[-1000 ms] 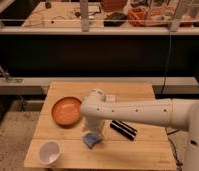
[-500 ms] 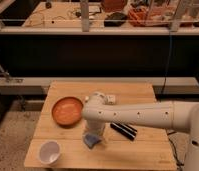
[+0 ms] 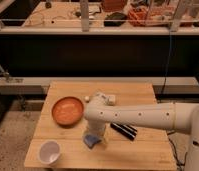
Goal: Wipe the white sponge on the table
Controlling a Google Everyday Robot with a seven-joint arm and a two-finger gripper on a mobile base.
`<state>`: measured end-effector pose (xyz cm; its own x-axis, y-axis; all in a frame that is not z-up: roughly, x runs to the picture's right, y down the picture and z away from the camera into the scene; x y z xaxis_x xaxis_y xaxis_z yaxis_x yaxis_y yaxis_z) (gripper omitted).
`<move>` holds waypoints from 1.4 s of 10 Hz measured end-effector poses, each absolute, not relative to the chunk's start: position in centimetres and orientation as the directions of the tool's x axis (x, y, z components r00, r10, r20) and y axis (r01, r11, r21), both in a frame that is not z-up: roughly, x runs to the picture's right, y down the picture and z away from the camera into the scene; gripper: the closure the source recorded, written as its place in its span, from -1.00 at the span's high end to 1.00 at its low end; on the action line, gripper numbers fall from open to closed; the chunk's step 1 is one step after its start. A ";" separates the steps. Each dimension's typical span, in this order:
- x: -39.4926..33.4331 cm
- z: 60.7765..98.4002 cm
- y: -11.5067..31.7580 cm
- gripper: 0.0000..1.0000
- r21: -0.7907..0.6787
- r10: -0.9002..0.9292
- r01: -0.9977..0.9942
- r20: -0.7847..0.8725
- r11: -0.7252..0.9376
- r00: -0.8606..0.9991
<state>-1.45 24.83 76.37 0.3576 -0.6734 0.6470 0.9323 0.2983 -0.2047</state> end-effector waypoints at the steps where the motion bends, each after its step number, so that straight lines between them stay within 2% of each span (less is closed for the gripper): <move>1: -1.3 76.5 24.8 0.60 -0.203 -0.674 0.932 0.647 0.299 0.357; 14: -1.8 77.3 24.7 0.60 -0.179 -0.672 0.937 0.657 0.301 0.341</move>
